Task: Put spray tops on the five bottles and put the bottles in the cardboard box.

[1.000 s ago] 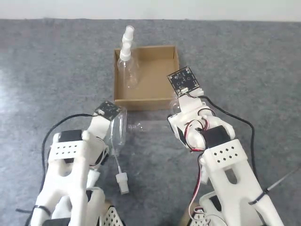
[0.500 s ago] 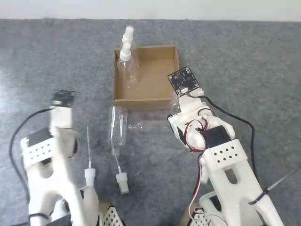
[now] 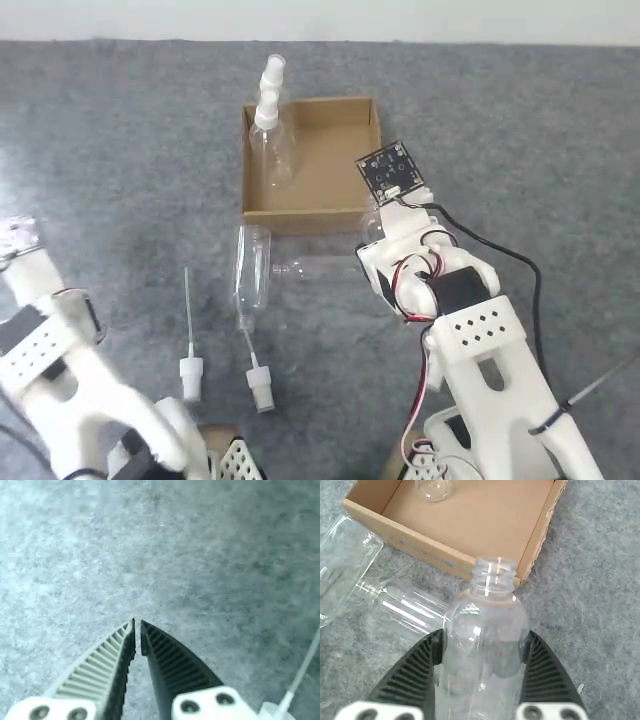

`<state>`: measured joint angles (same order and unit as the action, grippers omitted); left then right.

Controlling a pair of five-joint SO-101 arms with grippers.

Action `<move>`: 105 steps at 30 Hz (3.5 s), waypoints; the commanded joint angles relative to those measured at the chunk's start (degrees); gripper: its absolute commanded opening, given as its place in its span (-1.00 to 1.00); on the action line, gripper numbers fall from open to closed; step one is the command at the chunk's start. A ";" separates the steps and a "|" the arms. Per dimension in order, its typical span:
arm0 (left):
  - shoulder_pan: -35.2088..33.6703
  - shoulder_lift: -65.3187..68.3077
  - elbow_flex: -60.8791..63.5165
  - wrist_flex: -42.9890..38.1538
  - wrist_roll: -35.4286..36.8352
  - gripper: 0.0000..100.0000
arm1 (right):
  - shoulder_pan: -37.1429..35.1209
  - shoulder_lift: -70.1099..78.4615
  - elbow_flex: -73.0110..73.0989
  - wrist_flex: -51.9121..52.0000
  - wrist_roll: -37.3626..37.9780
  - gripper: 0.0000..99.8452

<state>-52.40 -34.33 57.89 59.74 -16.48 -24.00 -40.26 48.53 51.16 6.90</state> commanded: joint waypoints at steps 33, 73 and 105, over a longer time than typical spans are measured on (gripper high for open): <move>27.96 0.35 9.01 2.46 -8.62 -0.42 | 0.57 -2.15 0.88 -3.74 -0.35 -0.85; 8.53 0.26 9.98 -2.81 -5.98 -0.97 | 0.57 -2.15 0.88 -3.74 -0.35 -0.85; 21.80 0.35 4.62 14.15 -16.70 -0.50 | 0.57 -2.15 0.97 -4.35 -0.26 -0.85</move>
<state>-33.23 -34.33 62.73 75.21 -33.80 -24.00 -40.26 50.02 48.09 6.90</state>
